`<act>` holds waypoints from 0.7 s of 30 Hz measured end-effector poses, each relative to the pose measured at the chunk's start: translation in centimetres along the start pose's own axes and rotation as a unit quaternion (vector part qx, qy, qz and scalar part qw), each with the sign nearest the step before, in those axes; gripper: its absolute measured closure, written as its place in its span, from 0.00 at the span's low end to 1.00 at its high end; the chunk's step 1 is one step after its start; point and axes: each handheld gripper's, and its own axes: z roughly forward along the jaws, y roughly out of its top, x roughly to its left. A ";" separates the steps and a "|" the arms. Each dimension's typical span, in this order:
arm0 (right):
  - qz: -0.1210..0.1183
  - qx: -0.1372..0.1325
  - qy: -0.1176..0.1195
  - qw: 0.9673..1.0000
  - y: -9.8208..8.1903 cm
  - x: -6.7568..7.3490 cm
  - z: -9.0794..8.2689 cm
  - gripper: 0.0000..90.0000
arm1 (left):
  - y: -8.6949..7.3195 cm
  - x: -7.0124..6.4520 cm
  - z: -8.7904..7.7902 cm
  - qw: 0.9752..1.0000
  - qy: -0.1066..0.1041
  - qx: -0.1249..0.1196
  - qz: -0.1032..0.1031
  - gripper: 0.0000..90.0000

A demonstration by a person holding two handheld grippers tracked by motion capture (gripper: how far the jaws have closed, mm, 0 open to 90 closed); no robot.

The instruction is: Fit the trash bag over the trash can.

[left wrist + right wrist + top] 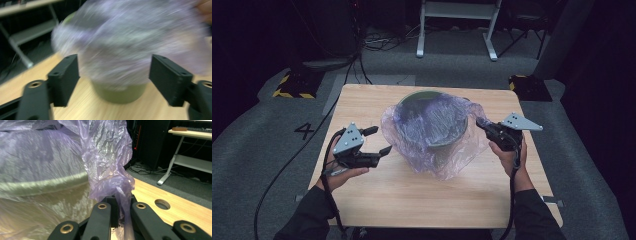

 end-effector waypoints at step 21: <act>-0.039 -0.007 0.006 0.999 2.7 1.6 0.6 0.99 | 7.9 -2.9 7.9 0.996 0.000 0.081 0.046 0.57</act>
